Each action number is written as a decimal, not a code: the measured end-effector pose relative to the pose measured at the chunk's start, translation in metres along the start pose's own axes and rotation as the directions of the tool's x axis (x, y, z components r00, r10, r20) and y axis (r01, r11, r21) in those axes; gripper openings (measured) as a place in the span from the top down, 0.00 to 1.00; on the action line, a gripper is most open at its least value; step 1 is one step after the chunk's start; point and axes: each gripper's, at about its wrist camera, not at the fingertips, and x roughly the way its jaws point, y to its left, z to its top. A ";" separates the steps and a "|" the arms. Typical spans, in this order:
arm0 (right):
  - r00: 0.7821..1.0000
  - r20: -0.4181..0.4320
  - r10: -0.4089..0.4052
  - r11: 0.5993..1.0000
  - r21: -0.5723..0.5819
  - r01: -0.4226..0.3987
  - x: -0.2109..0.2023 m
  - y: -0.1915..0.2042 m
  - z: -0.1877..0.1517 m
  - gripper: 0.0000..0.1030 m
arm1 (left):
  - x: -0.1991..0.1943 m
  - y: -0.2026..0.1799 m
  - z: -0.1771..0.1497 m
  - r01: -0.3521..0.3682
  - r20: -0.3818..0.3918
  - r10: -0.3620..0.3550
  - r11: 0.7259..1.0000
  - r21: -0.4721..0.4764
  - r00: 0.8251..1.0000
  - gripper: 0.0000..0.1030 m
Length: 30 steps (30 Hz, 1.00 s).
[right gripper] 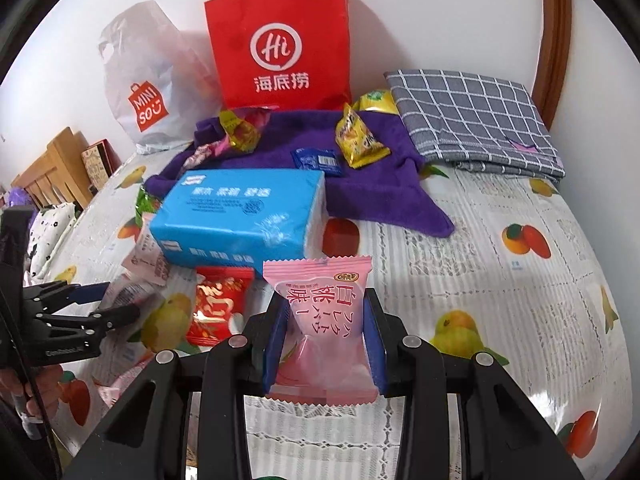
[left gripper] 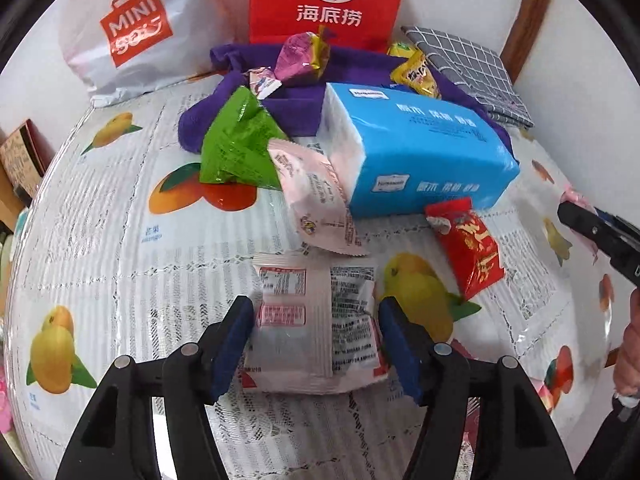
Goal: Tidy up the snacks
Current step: 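Grasp the white snack bag with the left tool while the right tool holds the pink candy, then carry the white snack bag and pink candy over the purple towel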
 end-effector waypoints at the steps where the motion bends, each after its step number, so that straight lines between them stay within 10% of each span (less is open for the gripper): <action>1: 1.000 -0.002 -0.003 1.000 0.002 0.003 0.001 -0.001 0.000 0.65 | 0.000 -0.002 0.000 -0.009 0.006 0.009 1.000 0.009 1.000 0.39; 30: 0.996 0.090 0.027 0.999 -0.024 -0.025 -0.033 0.024 0.061 0.65 | -0.084 -0.014 0.054 0.069 0.158 -0.072 0.997 0.024 0.985 0.51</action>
